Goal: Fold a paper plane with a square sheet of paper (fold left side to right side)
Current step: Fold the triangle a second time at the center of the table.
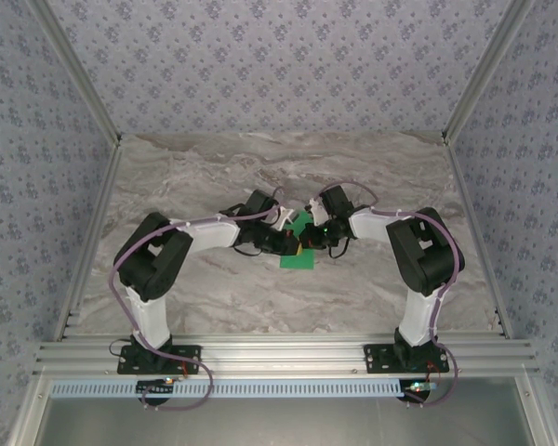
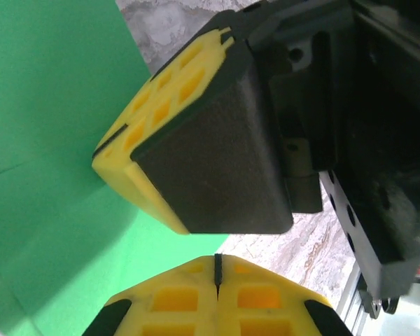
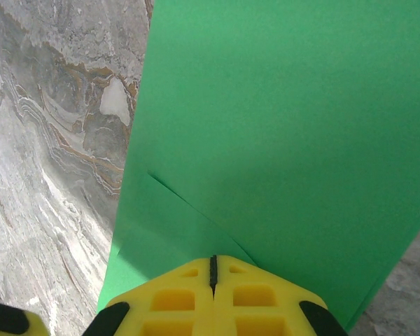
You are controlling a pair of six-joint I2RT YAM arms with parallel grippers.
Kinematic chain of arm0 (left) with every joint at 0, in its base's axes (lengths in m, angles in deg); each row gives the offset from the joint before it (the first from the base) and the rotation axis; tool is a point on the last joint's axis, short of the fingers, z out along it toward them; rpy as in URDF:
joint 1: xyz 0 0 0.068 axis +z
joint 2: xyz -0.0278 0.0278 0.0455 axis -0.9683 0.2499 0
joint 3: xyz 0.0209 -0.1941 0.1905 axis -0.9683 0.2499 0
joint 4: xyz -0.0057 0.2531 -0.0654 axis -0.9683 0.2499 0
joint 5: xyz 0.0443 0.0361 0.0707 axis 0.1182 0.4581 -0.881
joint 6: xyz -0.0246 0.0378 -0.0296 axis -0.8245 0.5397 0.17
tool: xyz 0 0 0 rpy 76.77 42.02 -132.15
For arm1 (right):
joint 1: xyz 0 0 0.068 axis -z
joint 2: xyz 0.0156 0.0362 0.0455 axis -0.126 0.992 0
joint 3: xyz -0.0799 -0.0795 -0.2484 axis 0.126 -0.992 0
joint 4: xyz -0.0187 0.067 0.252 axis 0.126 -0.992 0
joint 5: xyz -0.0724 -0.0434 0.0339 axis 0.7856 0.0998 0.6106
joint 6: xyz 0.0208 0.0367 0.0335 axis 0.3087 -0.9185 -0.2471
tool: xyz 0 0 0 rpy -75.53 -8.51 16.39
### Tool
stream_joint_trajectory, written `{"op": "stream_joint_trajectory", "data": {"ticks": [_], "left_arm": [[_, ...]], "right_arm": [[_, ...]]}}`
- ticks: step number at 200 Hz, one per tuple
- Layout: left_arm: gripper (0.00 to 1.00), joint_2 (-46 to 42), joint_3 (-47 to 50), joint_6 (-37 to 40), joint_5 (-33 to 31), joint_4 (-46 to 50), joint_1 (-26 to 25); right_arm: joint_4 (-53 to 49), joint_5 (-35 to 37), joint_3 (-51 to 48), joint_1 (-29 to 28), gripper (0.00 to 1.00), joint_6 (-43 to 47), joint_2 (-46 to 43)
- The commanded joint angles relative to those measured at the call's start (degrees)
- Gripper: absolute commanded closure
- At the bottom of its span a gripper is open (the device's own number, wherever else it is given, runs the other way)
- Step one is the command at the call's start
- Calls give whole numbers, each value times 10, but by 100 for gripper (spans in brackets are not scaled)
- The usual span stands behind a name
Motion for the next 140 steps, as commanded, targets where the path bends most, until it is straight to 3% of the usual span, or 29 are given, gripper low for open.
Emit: {"op": "stream_joint_trajectory", "data": {"ticks": [1,140], "left_arm": [[97,23,-15,23,2,37,-4],[98,23,32,49,-54,80,-3]], "right_arm": [[-39,31,-13,3,99,9,12],[-72,58,3,-1,99,26,14]]}}
